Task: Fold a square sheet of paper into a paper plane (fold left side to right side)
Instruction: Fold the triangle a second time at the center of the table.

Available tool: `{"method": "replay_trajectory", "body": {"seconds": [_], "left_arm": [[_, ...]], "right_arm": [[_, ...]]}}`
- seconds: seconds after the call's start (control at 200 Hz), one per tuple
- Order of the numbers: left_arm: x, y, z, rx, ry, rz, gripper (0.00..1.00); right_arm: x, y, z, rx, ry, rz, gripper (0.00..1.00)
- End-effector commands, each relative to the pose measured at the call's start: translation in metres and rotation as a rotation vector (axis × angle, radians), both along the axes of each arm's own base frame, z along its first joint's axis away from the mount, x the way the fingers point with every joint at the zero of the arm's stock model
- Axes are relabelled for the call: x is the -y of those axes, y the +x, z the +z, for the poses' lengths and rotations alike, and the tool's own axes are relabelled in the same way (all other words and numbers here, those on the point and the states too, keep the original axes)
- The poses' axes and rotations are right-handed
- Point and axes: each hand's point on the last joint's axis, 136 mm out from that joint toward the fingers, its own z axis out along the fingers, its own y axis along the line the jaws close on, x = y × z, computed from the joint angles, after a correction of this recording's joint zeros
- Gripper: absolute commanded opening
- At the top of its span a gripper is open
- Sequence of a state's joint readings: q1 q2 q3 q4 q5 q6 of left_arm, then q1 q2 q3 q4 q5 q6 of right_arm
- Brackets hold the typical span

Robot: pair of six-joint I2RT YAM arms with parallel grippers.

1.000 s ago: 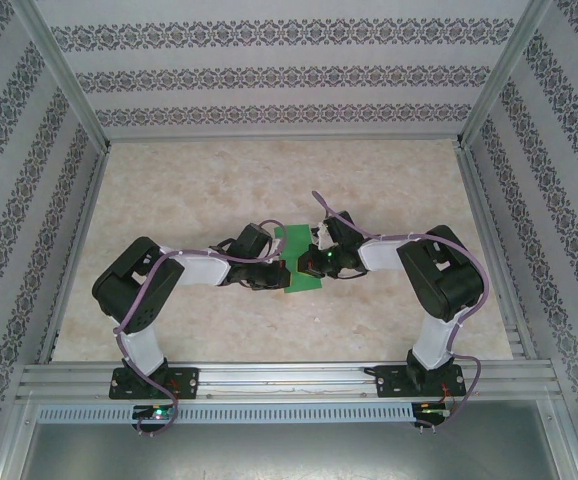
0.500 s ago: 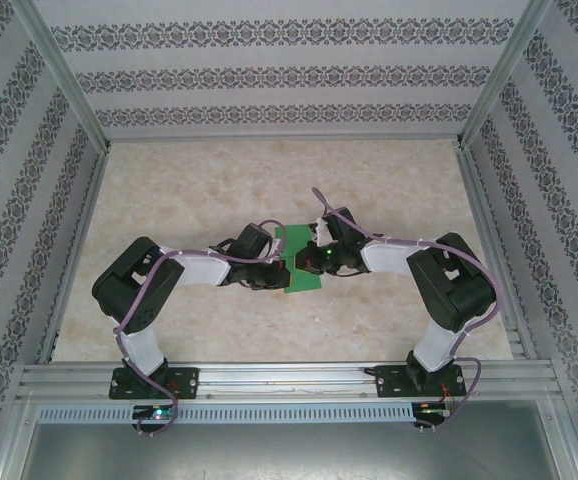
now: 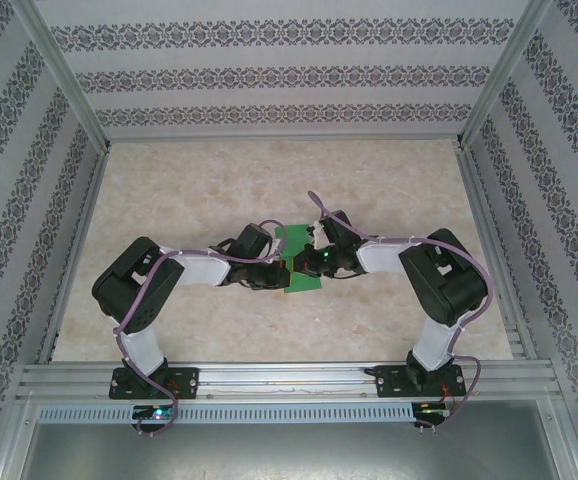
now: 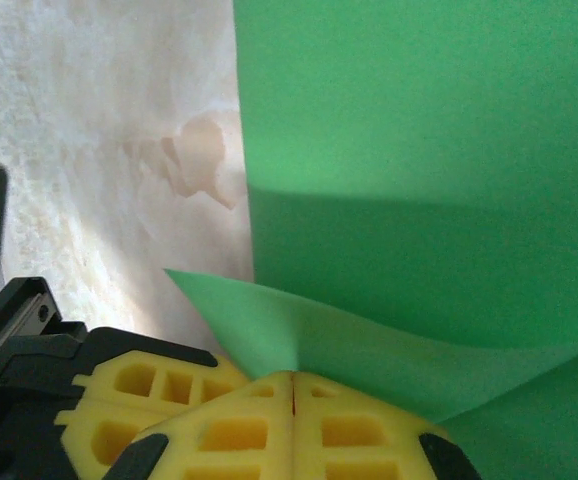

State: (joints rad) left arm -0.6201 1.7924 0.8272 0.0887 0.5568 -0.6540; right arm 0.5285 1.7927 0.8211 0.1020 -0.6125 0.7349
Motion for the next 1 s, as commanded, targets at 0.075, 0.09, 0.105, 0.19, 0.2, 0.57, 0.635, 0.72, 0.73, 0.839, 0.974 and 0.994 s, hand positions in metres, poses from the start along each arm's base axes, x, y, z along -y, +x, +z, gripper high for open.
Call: {"method": "replay_trajectory", "body": {"seconds": [0.075,0.09,0.105,0.19,0.2,0.57,0.635,0.72,0.73,0.839,0.974,0.994], "left_arm": [[-0.024,-0.012,-0.030,-0.064,0.138,0.021,0.00],[-0.025,-0.012,-0.030,-0.065,0.138,0.022,0.00],[-0.024,-0.012,-0.030,-0.066,0.138,0.022,0.00],[-0.026,-0.013,-0.032,-0.070,0.141,0.024,0.00],[-0.026,-0.014,-0.032,-0.072,0.141,0.025,0.00],[-0.033,-0.020,-0.040,-0.107,0.171,0.048,0.00],[-0.035,-0.022,-0.043,-0.115,0.177,0.052,0.00],[-0.037,-0.024,-0.045,-0.124,0.182,0.057,0.00],[-0.037,-0.024,-0.045,-0.125,0.183,0.057,0.00],[-0.038,-0.026,-0.046,-0.130,0.181,0.060,0.00],[-0.036,-0.025,-0.045,-0.129,0.174,0.060,0.00],[-0.036,-0.025,-0.045,-0.129,0.174,0.060,0.00]], "right_arm": [[0.004,0.009,-0.005,0.029,-0.055,-0.003,0.00],[0.005,0.009,-0.005,0.032,-0.059,-0.002,0.00],[0.006,0.010,-0.005,0.034,-0.061,-0.003,0.00],[0.008,0.012,-0.007,0.035,-0.066,-0.001,0.00],[0.008,0.012,-0.007,0.033,-0.067,-0.002,0.00],[0.026,0.023,-0.021,0.051,-0.147,-0.008,0.00],[0.029,0.027,-0.021,0.055,-0.149,-0.013,0.00],[0.033,0.032,-0.022,0.058,-0.148,-0.023,0.00],[0.033,0.033,-0.022,0.058,-0.147,-0.024,0.00],[0.038,0.042,-0.021,0.065,-0.145,-0.039,0.00],[0.049,0.054,-0.022,0.070,-0.149,-0.064,0.00],[0.050,0.055,-0.022,0.071,-0.149,-0.066,0.00]]}}
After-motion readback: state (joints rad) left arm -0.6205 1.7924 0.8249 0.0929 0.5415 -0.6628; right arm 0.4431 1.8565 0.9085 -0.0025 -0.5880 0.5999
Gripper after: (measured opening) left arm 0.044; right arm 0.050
